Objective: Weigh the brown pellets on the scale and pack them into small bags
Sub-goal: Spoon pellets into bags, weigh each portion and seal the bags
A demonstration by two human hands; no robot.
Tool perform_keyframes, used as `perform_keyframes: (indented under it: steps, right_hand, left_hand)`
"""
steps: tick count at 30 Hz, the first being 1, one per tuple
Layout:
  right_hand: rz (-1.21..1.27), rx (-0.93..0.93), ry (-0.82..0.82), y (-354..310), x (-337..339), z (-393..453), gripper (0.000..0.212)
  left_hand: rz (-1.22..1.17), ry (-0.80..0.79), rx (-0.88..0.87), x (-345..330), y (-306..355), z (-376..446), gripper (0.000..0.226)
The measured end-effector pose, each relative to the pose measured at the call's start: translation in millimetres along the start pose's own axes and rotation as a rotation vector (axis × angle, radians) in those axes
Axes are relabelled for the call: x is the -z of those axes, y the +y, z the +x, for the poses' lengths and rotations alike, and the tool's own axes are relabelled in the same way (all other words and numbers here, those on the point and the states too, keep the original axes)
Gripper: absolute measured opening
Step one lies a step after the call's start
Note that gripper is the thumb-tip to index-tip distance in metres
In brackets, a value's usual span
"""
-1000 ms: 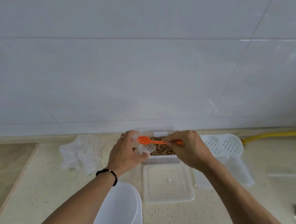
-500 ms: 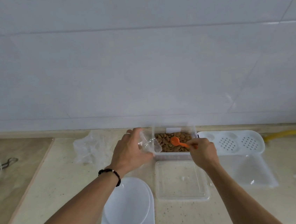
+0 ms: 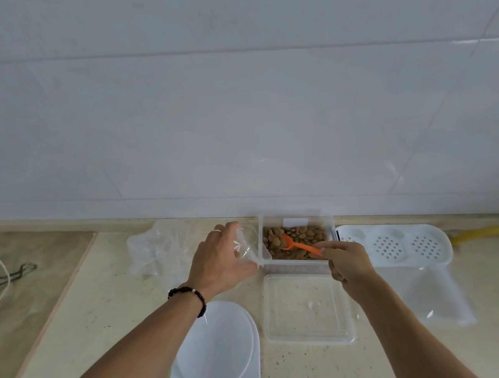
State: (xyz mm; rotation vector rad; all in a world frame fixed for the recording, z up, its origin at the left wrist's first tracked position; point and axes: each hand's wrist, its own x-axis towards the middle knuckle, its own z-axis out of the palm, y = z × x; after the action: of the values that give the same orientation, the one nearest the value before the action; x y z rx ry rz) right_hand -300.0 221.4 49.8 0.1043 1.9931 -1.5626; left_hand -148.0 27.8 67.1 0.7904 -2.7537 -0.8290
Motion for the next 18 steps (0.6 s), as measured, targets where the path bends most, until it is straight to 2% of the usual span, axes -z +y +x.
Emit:
perform_keyframes:
  steps: [7,11,14,18]
  right_hand:
    - [0.104,0.055,-0.03,-13,22,-14,0.018]
    - [0.043,0.196,-0.059,-40,28,-32,0.018]
    - [-0.109,0.332,-0.1,-62,23,-52,0.02]
    - [-0.66,0.648,-0.104,-79,7,-77,0.027]
  left_hand:
    - [-0.015,-0.008,-0.002,-8,7,9,0.069]
    - [-0.044,0.003,-0.008,-8,18,14,0.069]
    - [-0.053,0.043,0.0,-7,26,17,0.07]
    - [-0.069,0.079,-0.025,-5,34,16,0.085]
